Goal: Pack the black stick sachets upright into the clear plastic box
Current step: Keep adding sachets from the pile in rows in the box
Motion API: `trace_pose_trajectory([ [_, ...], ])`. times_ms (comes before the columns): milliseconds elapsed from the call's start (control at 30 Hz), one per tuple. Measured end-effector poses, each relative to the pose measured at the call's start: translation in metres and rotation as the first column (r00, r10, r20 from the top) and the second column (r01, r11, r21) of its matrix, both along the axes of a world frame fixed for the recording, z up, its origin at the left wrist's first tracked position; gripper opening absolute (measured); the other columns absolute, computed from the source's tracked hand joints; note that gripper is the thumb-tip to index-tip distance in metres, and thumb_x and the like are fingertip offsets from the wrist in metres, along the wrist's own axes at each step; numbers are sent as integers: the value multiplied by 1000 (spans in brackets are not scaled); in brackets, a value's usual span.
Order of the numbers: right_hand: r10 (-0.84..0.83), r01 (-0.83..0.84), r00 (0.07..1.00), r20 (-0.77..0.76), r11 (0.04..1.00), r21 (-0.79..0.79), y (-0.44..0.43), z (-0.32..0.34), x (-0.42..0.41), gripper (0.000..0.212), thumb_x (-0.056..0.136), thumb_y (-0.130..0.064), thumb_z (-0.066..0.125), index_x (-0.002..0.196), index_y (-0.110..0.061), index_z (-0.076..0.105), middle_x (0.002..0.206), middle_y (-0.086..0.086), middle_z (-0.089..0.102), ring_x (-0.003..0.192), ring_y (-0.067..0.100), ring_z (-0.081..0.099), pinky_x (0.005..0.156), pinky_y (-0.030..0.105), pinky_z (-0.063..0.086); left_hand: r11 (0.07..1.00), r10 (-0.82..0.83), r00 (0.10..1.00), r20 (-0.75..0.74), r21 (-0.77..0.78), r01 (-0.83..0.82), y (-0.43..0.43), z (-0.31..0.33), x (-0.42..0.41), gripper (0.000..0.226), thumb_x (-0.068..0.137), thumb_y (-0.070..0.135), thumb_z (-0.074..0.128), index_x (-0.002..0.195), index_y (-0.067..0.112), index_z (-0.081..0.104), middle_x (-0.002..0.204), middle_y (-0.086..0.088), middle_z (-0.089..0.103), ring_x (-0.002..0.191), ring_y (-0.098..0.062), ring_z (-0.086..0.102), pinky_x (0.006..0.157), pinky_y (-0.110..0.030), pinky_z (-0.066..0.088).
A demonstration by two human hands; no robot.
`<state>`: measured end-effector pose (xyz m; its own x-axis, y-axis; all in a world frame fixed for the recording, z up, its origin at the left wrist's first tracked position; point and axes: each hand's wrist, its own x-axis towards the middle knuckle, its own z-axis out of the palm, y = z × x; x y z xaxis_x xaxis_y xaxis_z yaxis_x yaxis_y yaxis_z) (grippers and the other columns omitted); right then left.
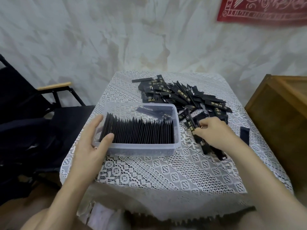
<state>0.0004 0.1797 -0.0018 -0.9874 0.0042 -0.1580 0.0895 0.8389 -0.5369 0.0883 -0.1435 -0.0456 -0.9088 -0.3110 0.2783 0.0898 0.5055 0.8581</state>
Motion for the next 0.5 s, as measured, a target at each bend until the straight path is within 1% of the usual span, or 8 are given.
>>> trace_pose_trajectory([
  [33, -9, 9, 1000, 0, 998, -55, 2, 1, -1, 12, 93, -27, 64, 92, -15, 68, 88, 10, 73, 87, 31, 67, 80, 38, 51, 1000, -3, 1000, -5, 8, 3, -1, 0, -1, 58, 95, 44, 63, 149, 40, 42, 150, 23, 43, 135, 9, 39, 107, -26, 33],
  [100, -44, 45, 999, 11, 988, -147, 6, 5, -7, 31, 93, -25, 64, 123, -17, 66, 117, 11, 73, 100, 27, 70, 99, 46, 51, 1000, -12, 1000, -27, 1, 12, -1, 0, -3, 60, 92, 48, 63, 148, 39, 43, 149, 24, 44, 131, 16, 38, 105, -23, 33],
  [200, -37, 43, 999, 39, 987, -153, 17, 11, -9, 46, 97, -21, 61, 143, -18, 54, 124, -1, 64, 104, 20, 62, 105, 45, 47, 1000, -12, 1000, -29, 27, 12, -3, -1, -1, 61, 89, 47, 63, 147, 38, 46, 148, 22, 46, 128, 18, 40, 101, -20, 36],
  [267, -37, 41, 998, 48, 996, -79, 31, 8, -9, 36, 97, -22, 60, 132, -16, 61, 107, 0, 66, 89, 19, 62, 85, 39, 51, 998, -14, 1000, -21, 53, 15, -4, -2, 1, 57, 91, 47, 62, 146, 41, 46, 146, 21, 49, 131, 9, 44, 102, -26, 39],
  [300, -17, 19, 997, 70, 1000, -25, 36, 5, -6, 27, 97, -22, 60, 122, -16, 65, 92, 0, 64, 75, 18, 59, 72, 35, 48, 998, -25, 1000, -17, 50, 26, -4, -2, 1, 56, 92, 48, 63, 146, 43, 45, 144, 25, 49, 132, 8, 44, 101, -27, 40],
  [367, 5, -17, 995, 100, 993, 116, 35, -1, 2, 16, 97, -27, 59, 110, -21, 65, 79, -2, 60, 64, 16, 52, 60, 31, 39, 998, -39, 999, -7, 38, 40, 0, 0, 3, 59, 89, 53, 60, 146, 46, 43, 140, 33, 47, 127, 15, 43, 95, -25, 39],
  [433, -15, -1, 998, 58, 966, 258, 29, -5, 9, 16, 97, -38, 58, 108, -26, 60, 85, -5, 62, 73, 16, 57, 62, 32, 43, 999, -28, 1000, -10, 23, 29, 6, 4, 2, 62, 90, 56, 62, 147, 45, 42, 138, 32, 46, 121, 16, 45, 89, -22, 38],
  [500, -54, 43, 998, 26, 947, 319, 23, -7, 12, 31, 96, -50, 59, 110, -22, 60, 94, -1, 64, 86, 25, 62, 73, 37, 50, 999, -10, 1000, -21, 35, 10, 13, 7, 2, 62, 89, 50, 58, 148, 41, 42, 134, 27, 47, 110, 27, 43, 80, -16, 37],
])
